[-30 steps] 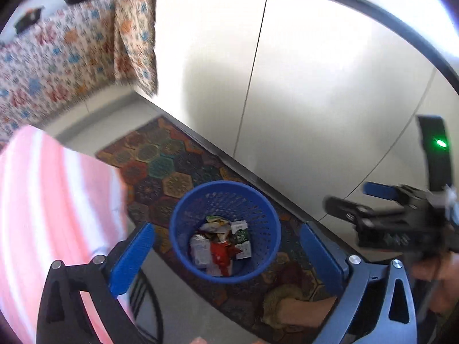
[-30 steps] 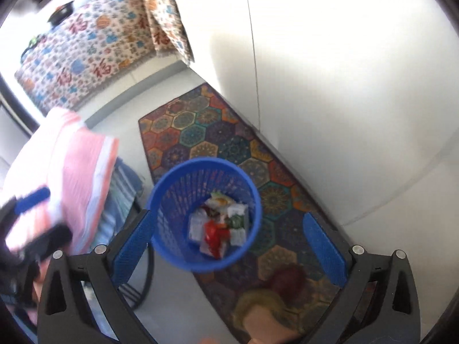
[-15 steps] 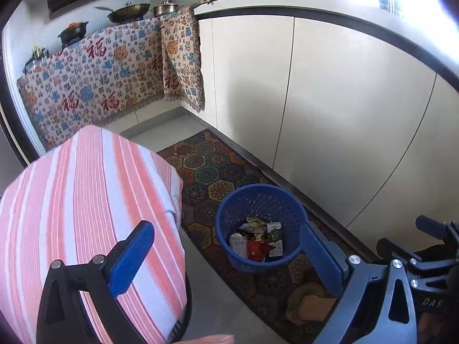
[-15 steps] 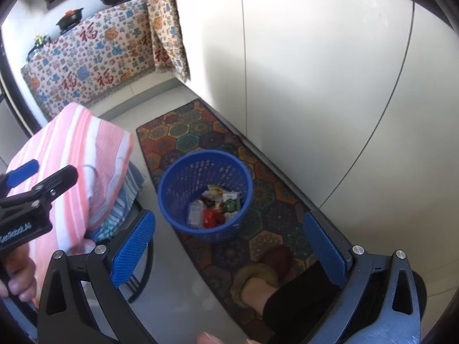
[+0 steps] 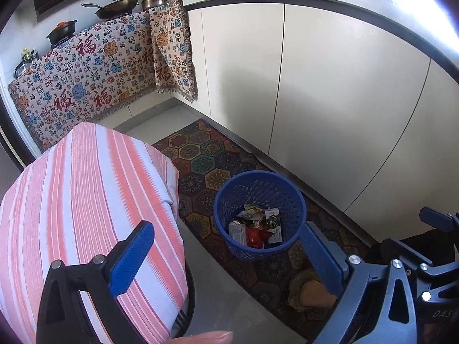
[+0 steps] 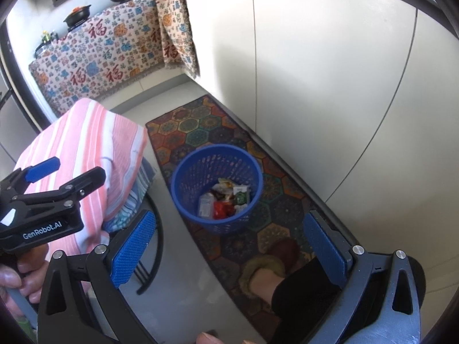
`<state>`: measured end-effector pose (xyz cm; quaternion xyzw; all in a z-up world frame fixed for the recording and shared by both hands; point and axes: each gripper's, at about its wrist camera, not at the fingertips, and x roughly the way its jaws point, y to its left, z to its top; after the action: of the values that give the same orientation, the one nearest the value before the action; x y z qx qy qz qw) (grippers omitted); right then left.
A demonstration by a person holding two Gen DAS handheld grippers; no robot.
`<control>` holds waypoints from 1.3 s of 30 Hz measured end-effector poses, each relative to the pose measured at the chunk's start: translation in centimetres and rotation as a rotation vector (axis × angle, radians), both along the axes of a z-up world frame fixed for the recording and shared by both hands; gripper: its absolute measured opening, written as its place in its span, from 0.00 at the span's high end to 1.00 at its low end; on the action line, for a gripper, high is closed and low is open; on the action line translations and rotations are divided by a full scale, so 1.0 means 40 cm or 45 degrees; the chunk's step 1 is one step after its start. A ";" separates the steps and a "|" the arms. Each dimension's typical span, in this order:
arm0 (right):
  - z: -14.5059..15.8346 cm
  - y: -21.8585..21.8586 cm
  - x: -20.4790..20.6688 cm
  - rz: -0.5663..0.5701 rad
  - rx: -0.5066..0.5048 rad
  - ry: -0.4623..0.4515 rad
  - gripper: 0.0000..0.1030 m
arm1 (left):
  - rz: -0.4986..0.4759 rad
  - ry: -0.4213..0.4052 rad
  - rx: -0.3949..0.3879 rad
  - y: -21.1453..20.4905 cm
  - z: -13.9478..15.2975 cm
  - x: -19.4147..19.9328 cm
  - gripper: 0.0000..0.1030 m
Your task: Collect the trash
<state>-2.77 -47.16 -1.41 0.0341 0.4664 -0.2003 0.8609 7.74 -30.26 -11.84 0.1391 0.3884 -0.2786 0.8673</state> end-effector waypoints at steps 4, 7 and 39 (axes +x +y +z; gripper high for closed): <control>0.003 0.006 -0.001 -0.003 -0.011 0.001 0.00 | -0.005 0.010 -0.001 0.001 -0.001 0.000 0.00; 0.003 0.008 -0.002 -0.004 -0.018 0.005 0.00 | -0.008 0.009 -0.002 0.002 0.001 0.000 0.00; -0.017 0.030 -0.003 -0.001 -0.013 0.034 0.00 | -0.018 0.003 0.024 -0.004 -0.019 -0.003 0.00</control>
<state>-2.89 -45.96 -2.11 0.0271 0.4768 -0.2034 0.8547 7.62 -30.40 -12.61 0.1497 0.3909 -0.2811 0.8636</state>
